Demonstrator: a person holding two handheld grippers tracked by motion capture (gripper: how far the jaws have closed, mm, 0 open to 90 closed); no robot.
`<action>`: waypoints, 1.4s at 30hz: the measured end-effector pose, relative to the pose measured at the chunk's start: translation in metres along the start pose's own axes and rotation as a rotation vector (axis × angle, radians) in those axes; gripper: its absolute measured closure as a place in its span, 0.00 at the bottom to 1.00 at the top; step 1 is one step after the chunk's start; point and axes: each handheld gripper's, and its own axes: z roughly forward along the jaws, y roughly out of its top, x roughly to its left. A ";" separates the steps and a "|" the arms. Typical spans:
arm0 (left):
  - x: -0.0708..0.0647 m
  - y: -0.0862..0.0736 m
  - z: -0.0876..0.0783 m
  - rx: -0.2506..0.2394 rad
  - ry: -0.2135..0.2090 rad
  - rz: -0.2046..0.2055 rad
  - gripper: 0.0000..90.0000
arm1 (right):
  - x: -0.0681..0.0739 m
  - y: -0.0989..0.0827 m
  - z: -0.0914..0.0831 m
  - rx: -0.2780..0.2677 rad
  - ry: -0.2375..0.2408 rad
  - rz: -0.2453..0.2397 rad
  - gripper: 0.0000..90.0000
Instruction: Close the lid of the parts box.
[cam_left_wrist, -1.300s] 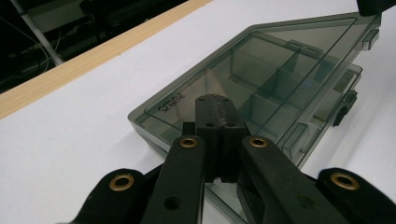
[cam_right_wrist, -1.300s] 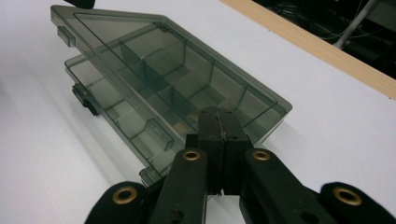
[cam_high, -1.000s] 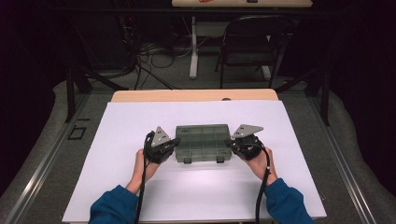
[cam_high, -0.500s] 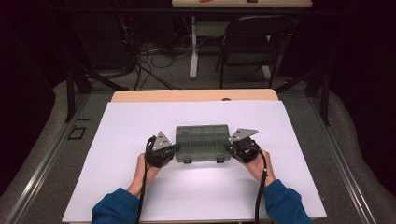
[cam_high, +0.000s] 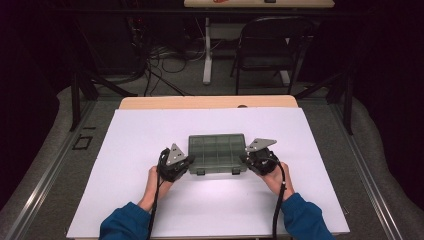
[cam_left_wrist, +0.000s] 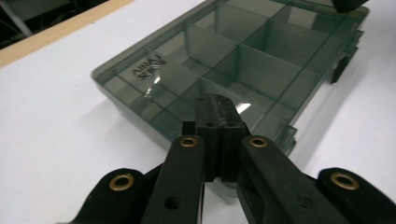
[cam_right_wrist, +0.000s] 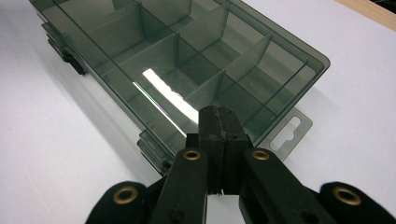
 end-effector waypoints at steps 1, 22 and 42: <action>-0.001 0.000 0.000 -0.003 0.003 -0.002 1.00 | 0.000 0.000 0.000 -0.004 -0.001 0.004 1.00; 0.004 -0.002 -0.014 -0.043 0.041 -0.035 0.42 | 0.006 -0.003 -0.009 -0.098 -0.027 0.011 0.61; 0.004 -0.020 -0.056 -0.050 0.078 -0.064 0.06 | 0.022 -0.011 -0.028 -0.154 -0.025 -0.003 0.17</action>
